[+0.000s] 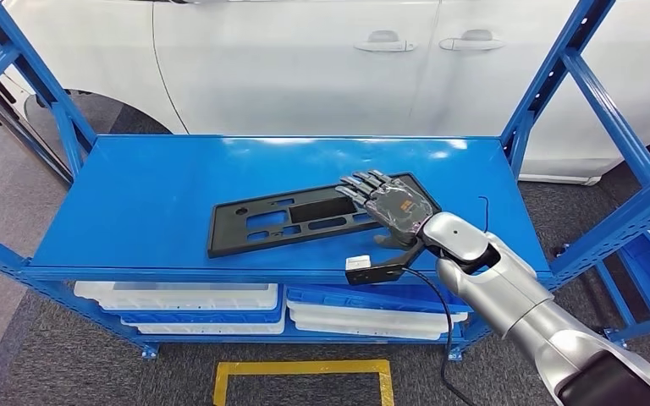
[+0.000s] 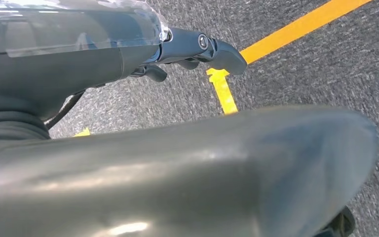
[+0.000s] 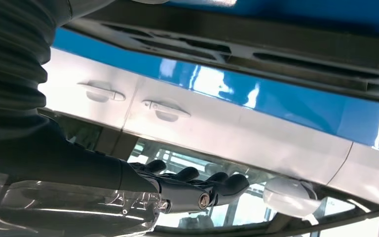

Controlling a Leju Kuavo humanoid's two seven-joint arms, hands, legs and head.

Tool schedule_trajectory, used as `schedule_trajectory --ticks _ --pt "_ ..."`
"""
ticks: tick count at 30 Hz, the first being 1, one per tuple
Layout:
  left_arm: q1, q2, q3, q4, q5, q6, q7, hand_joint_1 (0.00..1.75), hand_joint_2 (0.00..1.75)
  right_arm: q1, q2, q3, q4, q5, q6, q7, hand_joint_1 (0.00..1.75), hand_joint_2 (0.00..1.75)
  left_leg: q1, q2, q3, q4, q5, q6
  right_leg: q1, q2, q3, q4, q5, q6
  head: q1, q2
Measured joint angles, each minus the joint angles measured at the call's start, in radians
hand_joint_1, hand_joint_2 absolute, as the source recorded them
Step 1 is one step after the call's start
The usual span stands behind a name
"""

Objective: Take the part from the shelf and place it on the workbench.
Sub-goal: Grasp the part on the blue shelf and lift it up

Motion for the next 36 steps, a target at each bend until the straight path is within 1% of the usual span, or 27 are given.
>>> schedule_trajectory --ticks 1,2,3,4,7,9,10,12,13,14,15,17,18,19,21,22,23,24,25,27,28,29,30,32,33,34,36 --pt "0.000 -0.001 0.000 0.000 0.000 -0.001 0.000 0.00 0.00 -0.007 0.007 0.004 0.010 0.000 0.000 0.000 0.00 1.75 0.000 0.000 0.000 0.006 -0.004 -0.003 -0.002 -0.001 0.033 -0.070 0.038 0.000 0.000 0.000" --pt "-0.001 -0.001 0.000 0.000 -0.001 -0.002 0.000 0.00 0.00 -0.016 0.013 0.008 0.019 0.000 0.001 0.000 0.00 1.75 -0.001 0.000 -0.002 0.012 -0.009 -0.008 -0.002 -0.002 0.067 -0.138 0.064 -0.002 0.000 0.000" --pt "-0.002 -0.002 0.000 0.000 -0.001 -0.002 0.000 0.00 0.00 -0.025 0.020 0.011 0.028 -0.001 0.002 0.000 0.00 1.75 -0.003 0.000 -0.005 0.018 -0.013 -0.012 -0.001 -0.001 0.091 -0.191 0.081 -0.006 0.000 0.000" --pt "-0.003 -0.002 -0.001 0.000 -0.002 -0.002 0.000 0.00 0.00 -0.031 0.025 0.014 0.037 -0.002 0.004 -0.001 0.00 1.75 -0.004 0.000 -0.008 0.023 -0.015 -0.017 0.000 -0.001 0.103 -0.219 0.086 -0.011 0.000 0.000" --pt "-0.004 -0.002 -0.001 0.000 -0.002 -0.002 0.000 0.00 0.00 -0.043 0.040 0.026 0.072 -0.015 0.012 -0.012 0.00 1.75 -0.003 -0.001 -0.010 0.026 -0.018 -0.031 0.004 0.001 0.104 -0.227 0.084 -0.032 0.000 0.000" --pt "-0.004 -0.002 -0.001 0.000 -0.001 -0.001 0.000 0.00 0.00 -0.051 0.048 0.034 0.093 -0.028 0.014 -0.022 0.00 1.75 -0.001 0.000 -0.026 0.063 -0.047 -0.042 0.002 0.000 0.105 -0.231 0.087 -0.045 0.000 0.000" --pt "-0.004 -0.002 -0.001 0.000 0.000 -0.001 0.000 0.00 0.00 -0.053 0.051 0.039 0.101 -0.034 0.014 -0.025 0.00 1.75 0.000 0.000 -0.048 0.113 -0.075 -0.047 0.001 -0.001 0.106 -0.232 0.088 -0.049 0.000 0.000" --pt "-0.004 -0.001 -0.001 0.000 0.001 -0.001 -0.001 0.00 0.00 -0.052 0.053 0.049 0.117 -0.042 0.012 -0.029 0.00 1.75 0.002 0.000 -0.113 0.251 -0.136 -0.053 0.003 -0.001 0.105 -0.232 0.088 -0.052 0.000 0.000" --pt "-0.002 -0.001 -0.001 0.000 0.001 -0.001 -0.001 0.00 0.00 -0.049 0.054 0.055 0.126 -0.045 0.010 -0.030 0.00 1.75 0.002 0.000 -0.138 0.302 -0.150 -0.054 0.005 -0.001 0.105 -0.232 0.087 -0.053 0.000 0.000" --pt "-0.001 -0.001 -0.001 0.000 0.001 -0.001 -0.001 0.00 0.00 -0.047 0.054 0.060 0.134 -0.048 0.005 -0.030 0.00 1.75 0.002 0.000 -0.148 0.318 -0.145 -0.052 0.006 -0.002 0.105 -0.231 0.087 -0.053 0.000 0.000" --pt "0.000 -0.001 -0.001 0.000 0.000 -0.001 -0.001 0.00 0.00 -0.045 0.054 0.064 0.142 -0.050 -0.001 -0.028 0.00 1.75 0.002 0.000 -0.136 0.290 -0.120 -0.049 0.008 -0.001 0.106 -0.231 0.087 -0.053 0.000 0.000" --pt "-0.001 -0.001 -0.003 0.000 -0.001 -0.001 -0.001 0.00 0.00 -0.044 0.056 0.069 0.153 -0.055 -0.015 -0.023 0.00 1.75 -0.001 0.000 -0.071 0.150 -0.049 -0.035 0.010 0.000 0.109 -0.232 0.087 -0.052 0.000 0.000" --pt "-0.002 0.000 -0.004 0.000 -0.002 -0.001 -0.001 0.00 0.00 -0.045 0.058 0.070 0.158 -0.056 -0.023 -0.021 0.00 1.75 -0.003 0.000 -0.041 0.085 -0.026 -0.029 0.012 0.001 0.109 -0.232 0.087 -0.050 0.000 0.000" --pt "-0.004 0.000 -0.005 0.000 -0.002 -0.001 -0.002 0.00 0.00 -0.044 0.059 0.072 0.163 -0.057 -0.030 -0.018 0.00 1.75 -0.006 0.000 -0.021 0.043 -0.015 -0.023 0.012 0.001 0.108 -0.233 0.088 -0.047 0.000 0.000" --pt "-0.005 0.001 -0.008 0.000 -0.003 -0.001 -0.002 0.00 0.00 -0.041 0.064 0.076 0.174 -0.058 -0.039 -0.013 0.00 1.75 -0.011 0.000 -0.013 0.022 -0.013 -0.017 0.011 0.002 0.107 -0.236 0.092 -0.036 0.000 0.000" --pt "-0.005 0.001 -0.008 0.000 -0.003 -0.001 -0.002 0.00 0.00 -0.040 0.066 0.078 0.178 -0.057 -0.041 -0.011 0.00 1.75 -0.008 0.000 -0.011 0.016 -0.009 -0.013 0.011 0.001 0.107 -0.237 0.092 -0.029 0.000 0.000" --pt "-0.006 0.001 -0.009 0.000 -0.003 0.000 -0.002 0.00 0.00 -0.039 0.068 0.079 0.183 -0.057 -0.043 -0.008 0.00 1.75 -0.006 0.001 -0.007 0.008 -0.003 -0.008 0.012 0.001 0.106 -0.233 0.087 -0.024 0.000 0.000" --pt "-0.006 0.000 -0.010 0.000 -0.003 0.000 -0.002 0.00 0.00 -0.038 0.070 0.080 0.188 -0.057 -0.045 -0.005 0.00 1.75 -0.003 0.002 -0.004 -0.001 0.002 -0.003 0.012 0.001 0.098 -0.215 0.073 -0.020 0.000 0.000" --pt "-0.007 -0.001 -0.011 0.000 -0.003 -0.001 -0.002 0.00 0.00 -0.038 0.073 0.081 0.194 -0.057 -0.047 -0.003 0.00 1.75 0.000 0.003 -0.001 -0.009 0.007 0.001 0.011 0.001 0.080 -0.174 0.047 -0.016 0.000 0.000" --pt "-0.008 -0.002 -0.014 0.000 -0.004 -0.001 -0.002 0.00 0.00 -0.033 0.078 0.083 0.209 -0.056 -0.050 0.001 0.00 1.75 -0.001 0.004 -0.003 -0.011 0.010 0.004 0.007 0.001 0.019 -0.041 -0.018 -0.010 0.000 0.000" --pt "-0.008 -0.002 -0.016 0.000 -0.004 -0.001 -0.002 0.00 0.00 -0.028 0.081 0.086 0.217 -0.056 -0.052 0.002 0.00 1.75 -0.001 0.004 -0.004 -0.009 0.010 0.004 0.005 0.001 -0.009 0.017 -0.038 -0.007 0.000 0.000" --pt "-0.008 -0.002 -0.017 0.000 -0.005 -0.001 -0.002 0.00 0.00 -0.024 0.083 0.088 0.224 -0.056 -0.053 0.002 0.00 1.75 -0.001 0.003 -0.005 -0.008 0.009 0.003 0.002 0.000 -0.021 0.044 -0.039 -0.004 0.000 0.000" --pt "-0.007 -0.002 -0.017 0.000 -0.005 -0.002 -0.001 0.00 0.00 -0.020 0.085 0.091 0.230 -0.056 -0.054 0.003 0.00 1.75 -0.001 0.002 -0.006 -0.005 0.008 0.002 0.001 0.000 -0.013 0.027 -0.021 -0.003 0.000 0.000" --pt "-0.007 -0.002 -0.018 0.000 -0.005 -0.002 0.000 0.00 0.00 -0.021 0.090 0.093 0.239 -0.056 -0.056 0.004 0.00 1.75 0.000 0.000 -0.006 0.005 0.002 -0.003 -0.003 -0.002 0.052 -0.103 0.045 -0.003 0.000 0.000" --pt "-0.007 -0.003 -0.018 0.000 -0.006 -0.002 0.000 0.00 0.00 -0.023 0.094 0.094 0.244 -0.056 -0.057 0.005 0.00 1.75 -0.002 0.000 -0.009 0.013 -0.002 -0.008 -0.003 -0.002 0.084 -0.168 0.068 -0.006 0.000 0.000" --pt "-0.008 -0.003 -0.018 0.000 -0.005 -0.001 0.001 0.00 0.00 -0.025 0.099 0.094 0.249 -0.057 -0.057 0.005 0.00 1.75 -0.004 0.000 -0.012 0.018 -0.006 -0.013 -0.002 -0.002 0.104 -0.210 0.080 -0.011 0.000 0.000" --pt "-0.007 -0.003 -0.018 0.000 -0.004 0.000 0.001 0.00 0.00 -0.029 0.111 0.094 0.261 -0.058 -0.058 0.005 0.00 1.75 -0.006 0.000 -0.017 0.023 -0.008 -0.023 0.003 0.000 0.110 -0.227 0.080 -0.022 0.000 0.000"
